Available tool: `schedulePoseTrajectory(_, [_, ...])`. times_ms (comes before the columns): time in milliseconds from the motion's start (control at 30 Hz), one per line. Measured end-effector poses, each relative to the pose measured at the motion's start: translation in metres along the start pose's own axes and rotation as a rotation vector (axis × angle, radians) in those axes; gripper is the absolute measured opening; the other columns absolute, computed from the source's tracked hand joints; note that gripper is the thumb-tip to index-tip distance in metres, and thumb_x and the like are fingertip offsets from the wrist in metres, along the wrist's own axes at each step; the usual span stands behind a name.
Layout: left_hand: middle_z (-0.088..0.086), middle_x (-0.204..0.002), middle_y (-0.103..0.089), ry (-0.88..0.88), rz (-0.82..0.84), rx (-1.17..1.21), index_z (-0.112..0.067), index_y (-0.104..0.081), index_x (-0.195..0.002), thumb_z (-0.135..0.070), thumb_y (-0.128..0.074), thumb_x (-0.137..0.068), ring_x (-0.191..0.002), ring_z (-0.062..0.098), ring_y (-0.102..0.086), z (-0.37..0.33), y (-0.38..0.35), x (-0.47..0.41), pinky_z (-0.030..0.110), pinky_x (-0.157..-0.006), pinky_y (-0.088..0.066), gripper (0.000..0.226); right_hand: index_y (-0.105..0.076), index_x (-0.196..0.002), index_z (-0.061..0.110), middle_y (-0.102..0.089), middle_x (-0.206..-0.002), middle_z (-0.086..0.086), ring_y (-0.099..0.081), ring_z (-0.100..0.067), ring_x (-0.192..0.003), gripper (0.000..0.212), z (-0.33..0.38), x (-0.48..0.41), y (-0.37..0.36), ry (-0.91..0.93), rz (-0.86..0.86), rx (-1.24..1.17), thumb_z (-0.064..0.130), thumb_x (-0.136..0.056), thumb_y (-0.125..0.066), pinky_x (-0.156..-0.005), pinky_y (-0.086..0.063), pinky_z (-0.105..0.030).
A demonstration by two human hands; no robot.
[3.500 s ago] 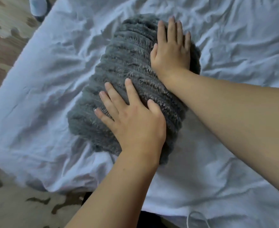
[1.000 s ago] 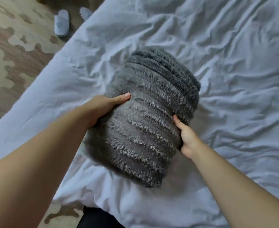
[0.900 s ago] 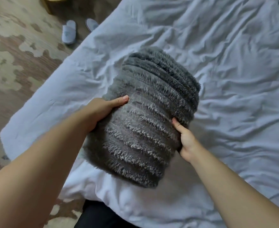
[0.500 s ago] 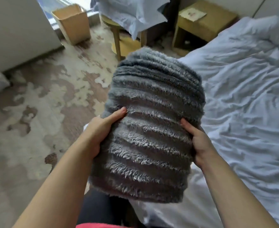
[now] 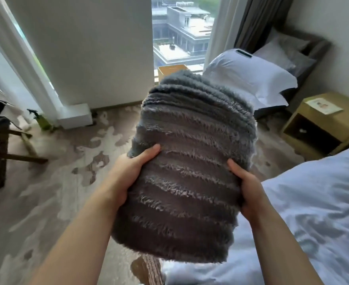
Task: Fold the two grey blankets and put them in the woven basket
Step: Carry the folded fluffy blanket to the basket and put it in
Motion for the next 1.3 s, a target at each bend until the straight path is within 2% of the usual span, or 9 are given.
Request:
schedulePoseTrajectory(167, [0.013, -0.084, -0.075, 0.057, 0.043, 0.037, -0.014, -0.074, -0.090, -0.050, -0.083, -0.040, -0.072, 0.029, -0.073, -0.033, 0.028, -0.084, 0.033, -0.054, -0.056, 0.062, -0.059, -0.125, 0.017, -0.071, -0.110, -0.013, -0.070, -0.032, -0.096, 0.065, 0.011, -0.064, -0.049, -0.035, -0.030, -0.014, 0.032, -0.064, -0.076, -0.068, -0.059, -0.037])
schedulePoseTrajectory(467, [0.012, -0.088, -0.075, 0.194, 0.112, 0.009, -0.013, -0.073, -0.098, -0.051, -0.081, -0.046, -0.077, 0.029, -0.073, -0.084, -0.028, -0.271, 0.035, -0.065, -0.058, 0.064, -0.063, -0.123, 0.010, -0.068, -0.115, -0.021, -0.066, -0.039, -0.101, 0.061, 0.069, -0.235, -0.047, -0.094, -0.159, -0.107, 0.029, -0.066, -0.073, -0.079, -0.056, -0.047])
schedulePoseTrajectory(567, [0.012, -0.088, -0.075, 0.170, 0.062, -0.011, -0.016, -0.074, -0.094, -0.053, -0.083, -0.043, -0.078, 0.030, -0.073, -0.119, -0.020, -0.330, 0.036, -0.065, -0.058, 0.064, -0.063, -0.121, 0.010, -0.069, -0.112, -0.021, -0.068, -0.038, -0.096, 0.059, 0.085, -0.306, -0.076, -0.126, -0.137, -0.147, 0.027, -0.066, -0.072, -0.076, -0.057, -0.047])
schedulePoseTrajectory(733, [0.012, -0.089, -0.075, 0.164, -0.026, 0.002, -0.024, -0.076, -0.090, -0.054, -0.086, -0.041, -0.078, 0.031, -0.073, -0.177, 0.028, -0.415, 0.036, -0.059, -0.057, 0.058, -0.063, -0.124, 0.013, -0.068, -0.115, -0.021, -0.065, -0.040, -0.104, 0.071, 0.113, -0.410, -0.154, -0.139, -0.002, -0.086, 0.031, -0.058, -0.080, -0.092, -0.049, -0.060])
schedulePoseTrajectory(833, [0.012, -0.094, -0.075, 0.170, -0.061, 0.025, -0.023, -0.075, -0.094, -0.055, -0.087, -0.041, -0.082, 0.032, -0.073, -0.199, 0.052, -0.478, 0.040, -0.067, -0.057, 0.063, -0.070, -0.109, 0.033, -0.074, -0.100, -0.014, -0.071, -0.032, -0.090, 0.052, 0.127, -0.477, -0.193, -0.107, 0.025, -0.060, 0.031, -0.058, -0.080, -0.075, -0.058, -0.050])
schedulePoseTrajectory(933, [0.013, -0.094, -0.075, 0.189, -0.051, 0.017, -0.022, -0.075, -0.096, -0.057, -0.087, -0.041, -0.082, 0.033, -0.073, -0.215, 0.068, -0.561, 0.042, -0.068, -0.057, 0.066, -0.061, -0.121, 0.019, -0.073, -0.104, -0.012, -0.072, -0.031, -0.091, 0.074, 0.137, -0.553, -0.225, -0.100, 0.006, 0.016, 0.035, -0.052, -0.082, -0.065, -0.057, -0.037])
schedulePoseTrajectory(1033, [0.015, -0.094, -0.074, 0.251, -0.005, 0.039, -0.018, -0.073, -0.101, -0.056, -0.087, -0.041, -0.083, 0.034, -0.072, -0.238, 0.073, -0.652, 0.046, -0.072, -0.057, 0.072, -0.062, -0.117, 0.017, -0.075, -0.099, -0.011, -0.073, -0.028, -0.085, 0.069, 0.155, -0.624, -0.249, -0.104, -0.065, 0.013, 0.033, -0.053, -0.081, -0.061, -0.057, -0.035])
schedulePoseTrajectory(1200, [0.015, -0.099, -0.074, 0.318, 0.148, 0.040, -0.020, -0.073, -0.103, -0.058, -0.089, -0.038, -0.088, 0.035, -0.071, -0.288, 0.055, -0.781, 0.051, -0.085, -0.054, 0.077, -0.059, -0.123, 0.025, -0.072, -0.111, -0.007, -0.070, -0.027, -0.099, 0.091, 0.212, -0.723, -0.265, -0.051, -0.173, 0.072, 0.048, -0.040, -0.090, -0.082, -0.057, -0.043])
schedulePoseTrajectory(1300, [0.015, -0.102, -0.073, 0.352, 0.240, 0.011, -0.023, -0.072, -0.105, -0.060, -0.087, -0.040, -0.091, 0.035, -0.071, -0.309, 0.036, -0.852, 0.052, -0.087, -0.053, 0.076, -0.059, -0.124, 0.026, -0.071, -0.114, -0.005, -0.068, -0.028, -0.102, 0.092, 0.237, -0.776, -0.263, -0.017, -0.242, 0.076, 0.049, -0.041, -0.091, -0.092, -0.053, -0.049])
Point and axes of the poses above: each hand's wrist, its own x-axis away from the middle knuckle, its own y-axis out of the back of the hand, z = x × y, the point moved 2 cm from there along -x, towards the middle knuckle
